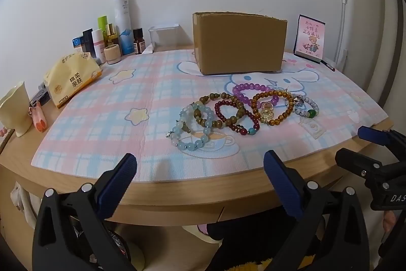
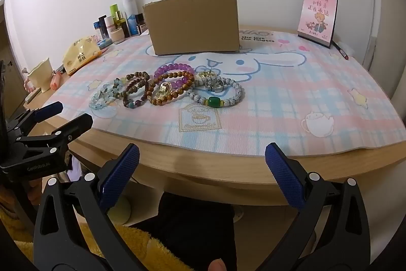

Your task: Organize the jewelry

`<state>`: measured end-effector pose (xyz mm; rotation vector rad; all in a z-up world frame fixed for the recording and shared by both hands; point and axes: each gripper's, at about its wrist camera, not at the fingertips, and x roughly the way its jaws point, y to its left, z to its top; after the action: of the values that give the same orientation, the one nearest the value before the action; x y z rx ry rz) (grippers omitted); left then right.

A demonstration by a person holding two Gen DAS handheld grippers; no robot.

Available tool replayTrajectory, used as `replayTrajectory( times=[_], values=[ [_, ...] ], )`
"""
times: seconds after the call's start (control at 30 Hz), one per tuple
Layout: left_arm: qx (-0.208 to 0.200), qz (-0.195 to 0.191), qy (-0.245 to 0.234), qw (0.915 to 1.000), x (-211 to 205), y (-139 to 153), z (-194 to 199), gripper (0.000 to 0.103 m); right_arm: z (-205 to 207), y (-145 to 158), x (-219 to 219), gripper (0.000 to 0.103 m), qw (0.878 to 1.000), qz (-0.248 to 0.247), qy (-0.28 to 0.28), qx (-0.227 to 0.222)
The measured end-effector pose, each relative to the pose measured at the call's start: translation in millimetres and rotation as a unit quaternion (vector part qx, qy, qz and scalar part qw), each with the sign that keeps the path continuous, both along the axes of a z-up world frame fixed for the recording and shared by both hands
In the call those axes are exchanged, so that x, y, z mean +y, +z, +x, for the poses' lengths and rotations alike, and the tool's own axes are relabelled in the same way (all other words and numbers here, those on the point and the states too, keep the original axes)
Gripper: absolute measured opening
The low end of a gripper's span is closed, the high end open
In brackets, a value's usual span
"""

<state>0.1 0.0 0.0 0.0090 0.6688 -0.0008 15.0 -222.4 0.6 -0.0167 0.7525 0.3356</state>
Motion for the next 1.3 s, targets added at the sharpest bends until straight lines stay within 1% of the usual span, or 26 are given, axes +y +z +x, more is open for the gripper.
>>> replayTrajectory(
  times=[0.03,0.2,0.23,0.27,0.53,1.3],
  values=[
    [-0.008,0.004,-0.001,1.0,-0.4,0.5,-0.8,0.099,0.5,-0.4,-0.4,0.095,1.0,0.002,0.0,0.003],
    [-0.005,0.003,-0.001,1.0,-0.3,0.3,-0.9,0.098,2.2,1.1,-1.2,0.095,1.0,0.001,-0.003,0.005],
    [-0.006,0.002,-0.001,1.0,-0.4,0.2,-1.0,0.098,7.5,0.9,-1.1,0.095,1.0,0.002,-0.004,0.006],
    [-0.005,0.002,-0.001,1.0,-0.3,0.2,-1.1,0.099,3.2,1.9,-1.0,0.095,1.0,-0.002,-0.001,0.0],
    [-0.01,0.004,-0.003,0.9999,0.3,3.6,-2.3,0.098,2.5,2.4,0.4,0.095,1.0,-0.001,0.003,-0.001],
    [-0.003,0.002,-0.003,1.0,1.0,2.4,2.5,0.099,2.9,4.0,2.3,0.095,1.0,-0.002,0.002,-0.003]
  ],
)
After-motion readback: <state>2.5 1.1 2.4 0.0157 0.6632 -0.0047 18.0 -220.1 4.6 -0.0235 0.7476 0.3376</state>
